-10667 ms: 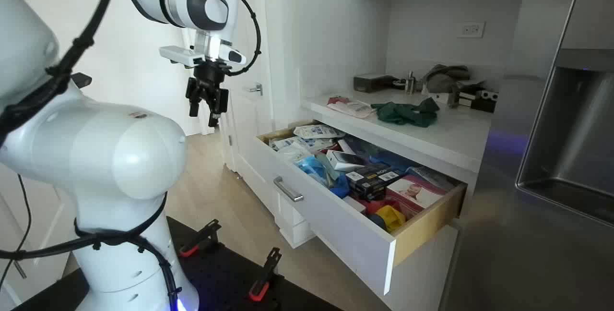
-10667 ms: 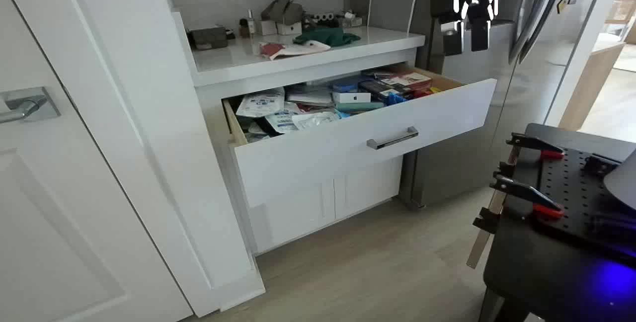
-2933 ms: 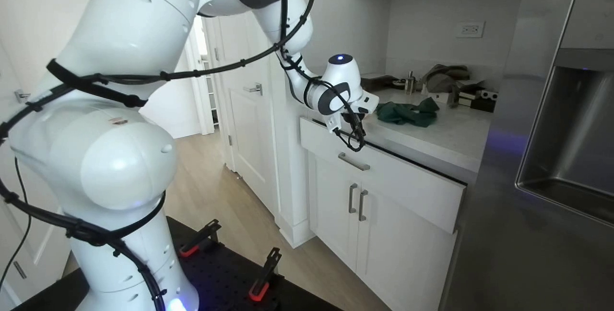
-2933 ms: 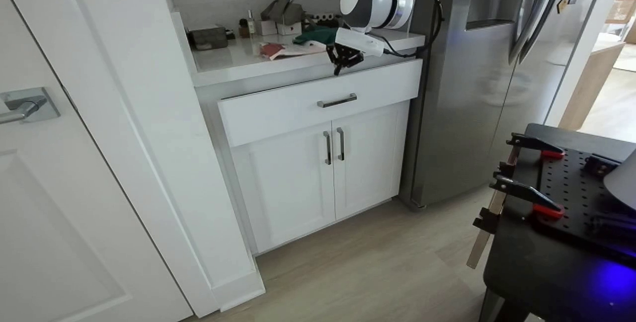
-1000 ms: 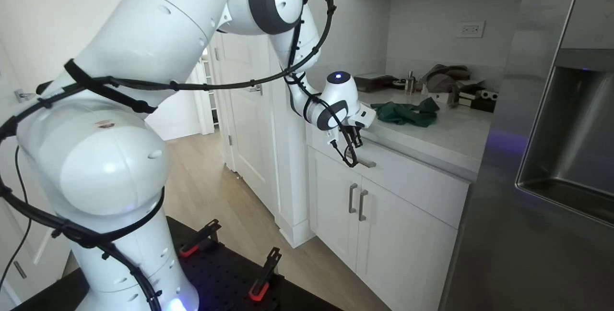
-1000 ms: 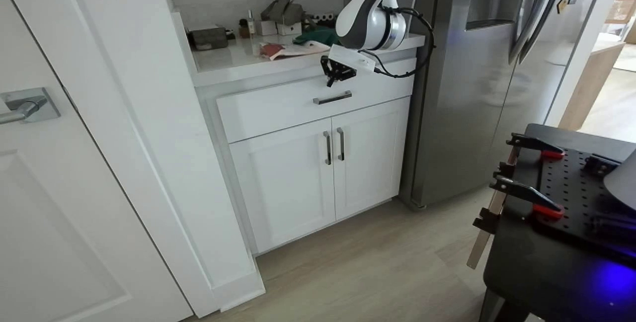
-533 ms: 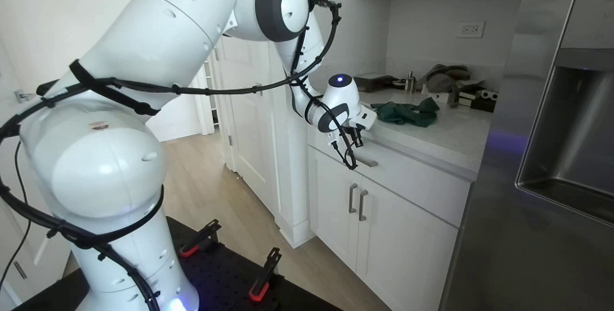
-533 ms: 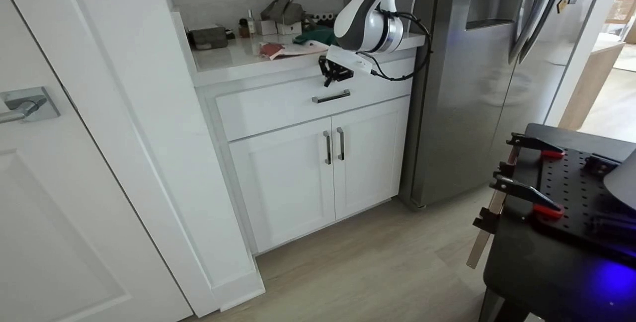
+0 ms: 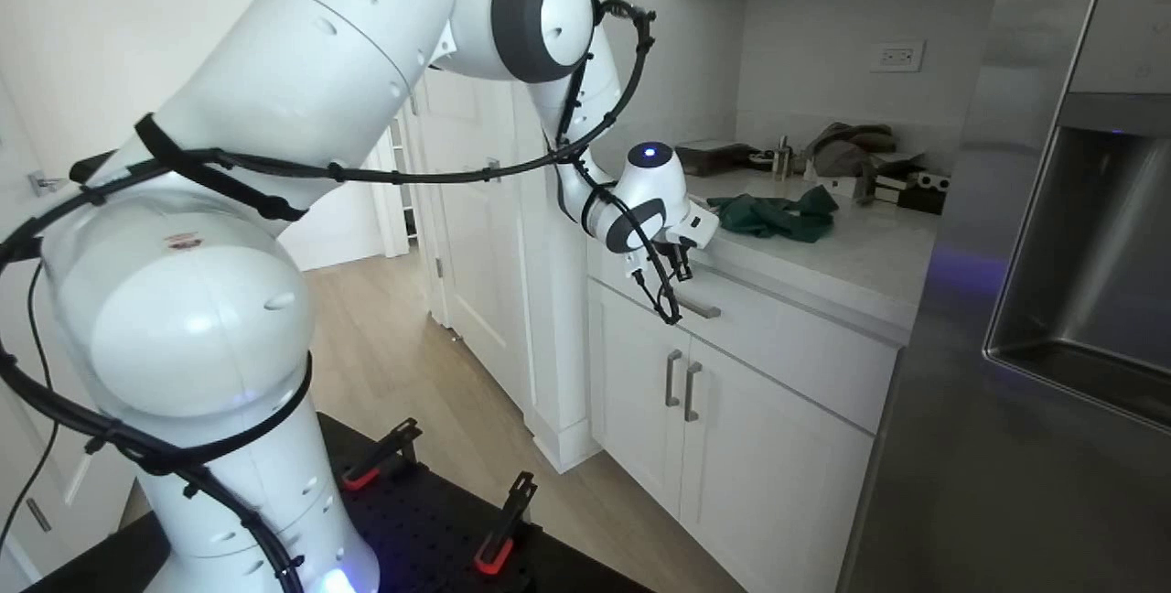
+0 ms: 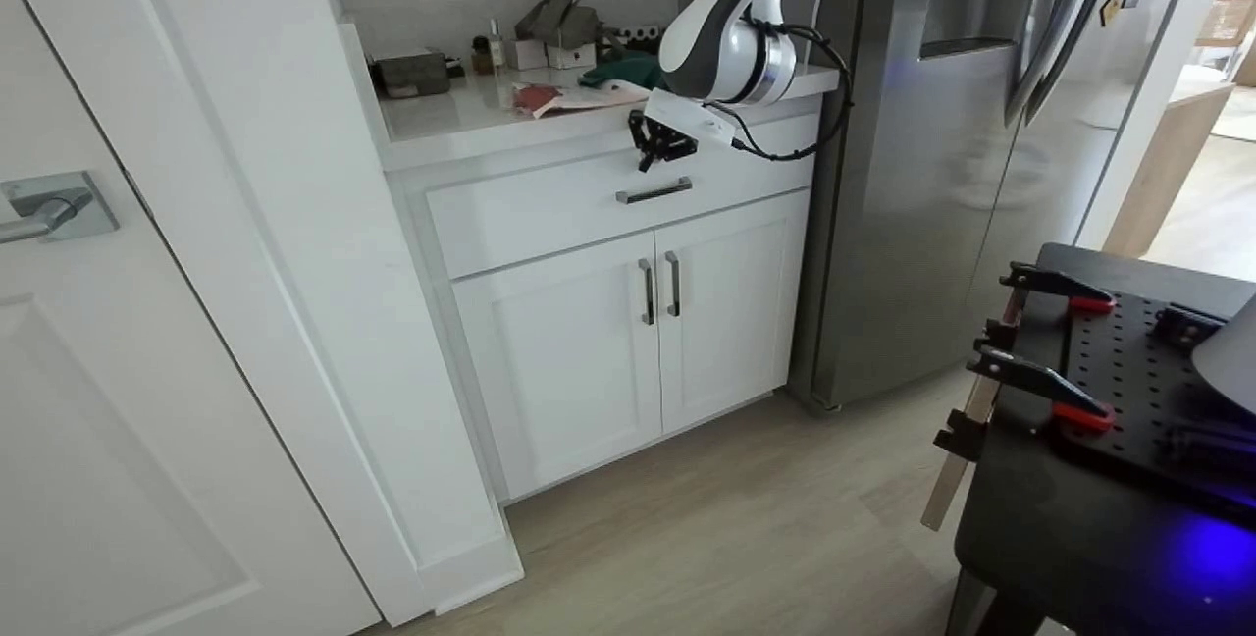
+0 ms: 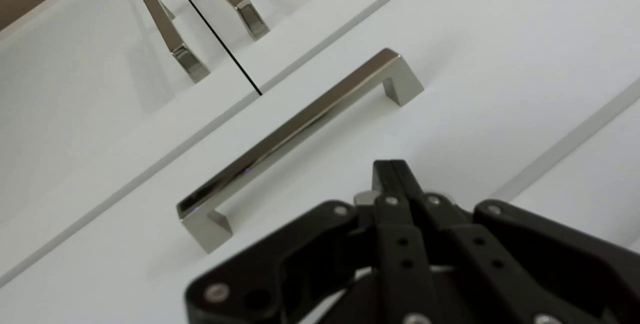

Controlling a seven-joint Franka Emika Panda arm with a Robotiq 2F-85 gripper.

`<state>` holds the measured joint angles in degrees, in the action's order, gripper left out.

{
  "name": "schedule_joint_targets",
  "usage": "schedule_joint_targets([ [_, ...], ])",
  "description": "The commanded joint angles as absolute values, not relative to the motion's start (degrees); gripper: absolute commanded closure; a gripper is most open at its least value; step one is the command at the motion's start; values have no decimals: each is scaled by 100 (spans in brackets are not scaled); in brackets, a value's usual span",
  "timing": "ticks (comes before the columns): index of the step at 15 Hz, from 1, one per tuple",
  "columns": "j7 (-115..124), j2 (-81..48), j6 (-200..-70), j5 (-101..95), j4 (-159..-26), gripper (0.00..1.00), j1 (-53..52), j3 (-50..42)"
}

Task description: Close the first drawer below the green towel

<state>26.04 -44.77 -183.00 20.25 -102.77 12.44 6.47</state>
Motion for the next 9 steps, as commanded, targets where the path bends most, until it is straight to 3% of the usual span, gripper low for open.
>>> schedule_joint_targets([
  [1,2669,-4194,-17964,2313,-10246,98,865,134],
  [4,2767,-3704,-17376,2331,-10708,99,452,-367],
  [5,2794,-3571,-17162,2275,-10808,73,344,-524],
  [7,2891,-3239,-16590,2101,-11051,69,98,-885],
  [9,3042,-2955,-16024,1845,-11264,54,-130,-1216],
])
